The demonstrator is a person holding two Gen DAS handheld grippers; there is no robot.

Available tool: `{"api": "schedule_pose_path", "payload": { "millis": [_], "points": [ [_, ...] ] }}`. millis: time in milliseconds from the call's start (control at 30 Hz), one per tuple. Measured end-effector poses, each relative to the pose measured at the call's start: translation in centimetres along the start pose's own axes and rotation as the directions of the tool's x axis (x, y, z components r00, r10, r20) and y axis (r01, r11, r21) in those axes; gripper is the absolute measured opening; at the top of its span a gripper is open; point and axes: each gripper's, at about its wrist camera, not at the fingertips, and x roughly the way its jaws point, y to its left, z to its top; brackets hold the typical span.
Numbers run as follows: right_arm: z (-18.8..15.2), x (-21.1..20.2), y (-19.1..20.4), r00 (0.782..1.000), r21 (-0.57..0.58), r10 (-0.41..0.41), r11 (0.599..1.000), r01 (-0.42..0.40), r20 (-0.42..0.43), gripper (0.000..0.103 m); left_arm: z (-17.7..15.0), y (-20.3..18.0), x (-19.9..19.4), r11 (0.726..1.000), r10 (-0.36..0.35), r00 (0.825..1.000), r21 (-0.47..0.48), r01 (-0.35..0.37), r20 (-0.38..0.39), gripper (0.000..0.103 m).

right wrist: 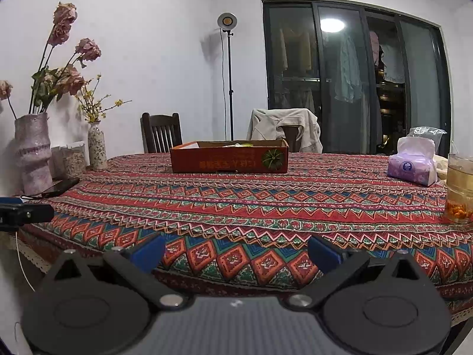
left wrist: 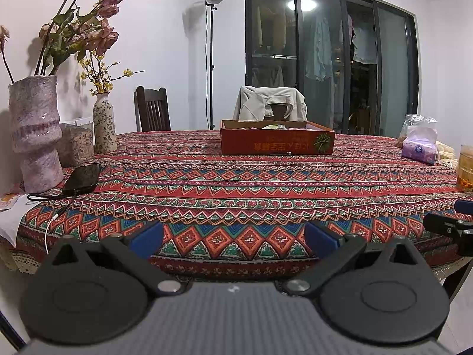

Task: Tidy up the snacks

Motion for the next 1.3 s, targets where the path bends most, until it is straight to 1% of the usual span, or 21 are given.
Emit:
{"api": "schedule_pose_path", "payload": {
  "millis": [300, 1300],
  "points": [
    [0.16, -0.22, -0.14, 1.0, 0.006, 0.022, 1.0, -0.022, 0.001, 0.103, 0.19, -0.18, -0.01, 1.0, -0.01, 1.0, 0.01, 0.01, 0.004, 0.103],
    [-0.26, -0.47, -0.53, 1.0, 0.015, 0.007, 1.0, -0.007, 0.007, 0.103, 0.03, -0.18, 0.1, 1.0, -0.028, 1.0, 0.005, 0.028, -0.011, 0.103]
  ]
}}
